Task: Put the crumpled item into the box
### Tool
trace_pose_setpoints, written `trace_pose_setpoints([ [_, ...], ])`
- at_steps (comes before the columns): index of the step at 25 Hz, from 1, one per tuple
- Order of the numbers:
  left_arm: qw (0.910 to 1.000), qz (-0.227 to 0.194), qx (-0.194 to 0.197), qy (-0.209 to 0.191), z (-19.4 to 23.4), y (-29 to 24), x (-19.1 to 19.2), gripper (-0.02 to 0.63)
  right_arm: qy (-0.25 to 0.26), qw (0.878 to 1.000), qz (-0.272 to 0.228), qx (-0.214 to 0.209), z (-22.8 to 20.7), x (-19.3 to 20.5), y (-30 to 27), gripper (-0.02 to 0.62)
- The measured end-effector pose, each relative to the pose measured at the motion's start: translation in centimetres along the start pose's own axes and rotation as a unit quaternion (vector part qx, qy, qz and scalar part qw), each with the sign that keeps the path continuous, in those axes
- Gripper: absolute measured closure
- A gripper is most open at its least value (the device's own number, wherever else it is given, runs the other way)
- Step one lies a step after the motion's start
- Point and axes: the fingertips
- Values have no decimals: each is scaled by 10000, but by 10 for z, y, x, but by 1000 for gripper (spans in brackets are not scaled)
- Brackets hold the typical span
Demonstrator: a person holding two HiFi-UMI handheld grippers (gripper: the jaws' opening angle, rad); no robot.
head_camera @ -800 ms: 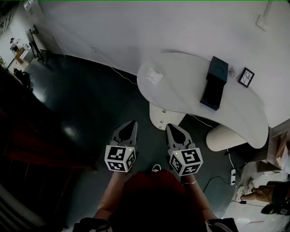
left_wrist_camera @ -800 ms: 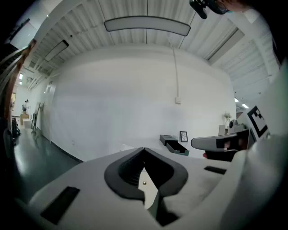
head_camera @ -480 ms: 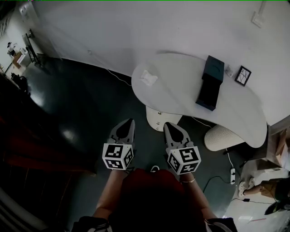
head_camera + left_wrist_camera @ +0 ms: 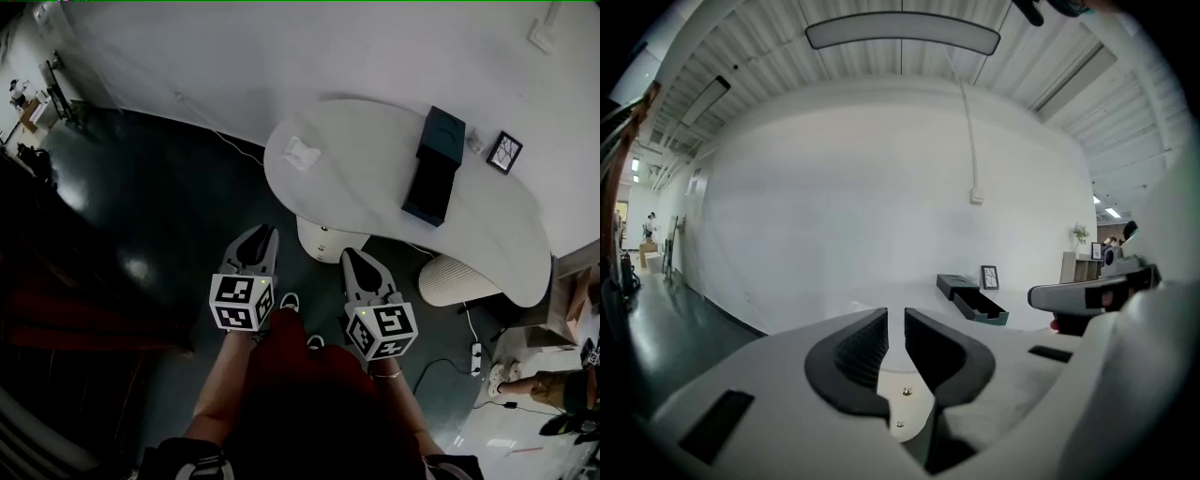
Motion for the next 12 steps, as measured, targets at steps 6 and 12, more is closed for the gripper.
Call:
trace_pose_setpoints([
  [6, 9998, 150, 121, -36, 11, -45, 0, 536, -50, 9998, -8, 198, -24, -7, -26, 580],
  [12, 9987, 358, 342, -149, 27, -101, -3, 504, -80, 9992, 16, 397, -48, -19, -70, 580],
])
Point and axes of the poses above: the fingertips, and each gripper's own axes: y backward along the fingers, z to its left, x out of its underside
